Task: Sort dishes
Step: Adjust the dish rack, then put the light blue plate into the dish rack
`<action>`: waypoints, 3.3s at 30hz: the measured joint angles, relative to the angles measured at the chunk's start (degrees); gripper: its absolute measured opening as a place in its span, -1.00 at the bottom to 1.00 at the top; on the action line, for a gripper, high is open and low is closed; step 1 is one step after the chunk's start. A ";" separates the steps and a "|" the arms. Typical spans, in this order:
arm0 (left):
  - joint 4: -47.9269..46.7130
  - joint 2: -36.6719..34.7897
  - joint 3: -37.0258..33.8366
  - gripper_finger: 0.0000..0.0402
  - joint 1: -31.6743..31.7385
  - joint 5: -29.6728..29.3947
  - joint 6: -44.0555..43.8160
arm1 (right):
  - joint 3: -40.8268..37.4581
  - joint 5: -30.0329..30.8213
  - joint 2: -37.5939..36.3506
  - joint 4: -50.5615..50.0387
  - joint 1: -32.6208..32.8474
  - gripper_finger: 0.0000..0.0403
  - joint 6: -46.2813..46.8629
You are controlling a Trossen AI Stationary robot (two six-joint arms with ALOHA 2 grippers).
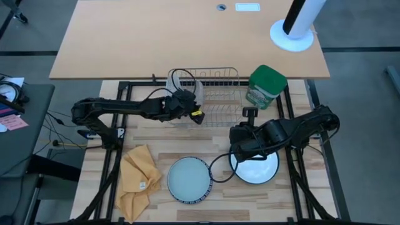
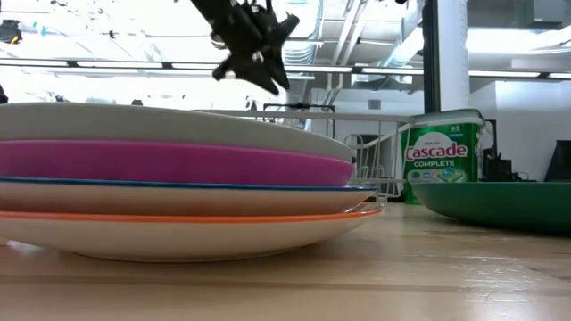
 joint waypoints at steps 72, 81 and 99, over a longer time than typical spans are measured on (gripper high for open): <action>-25.08 -20.06 -21.00 -0.43 -10.39 -22.26 11.06 | -30.27 -7.06 0.01 24.81 -32.81 -1.00 14.47; -25.78 -20.06 -21.00 -0.43 -10.59 -17.37 7.74 | -30.25 -8.11 0.01 31.09 -34.27 -1.00 9.85; -32.98 -20.44 -16.07 -0.43 -13.92 -18.34 3.42 | -27.88 -6.41 0.02 24.02 -36.51 -1.00 5.21</action>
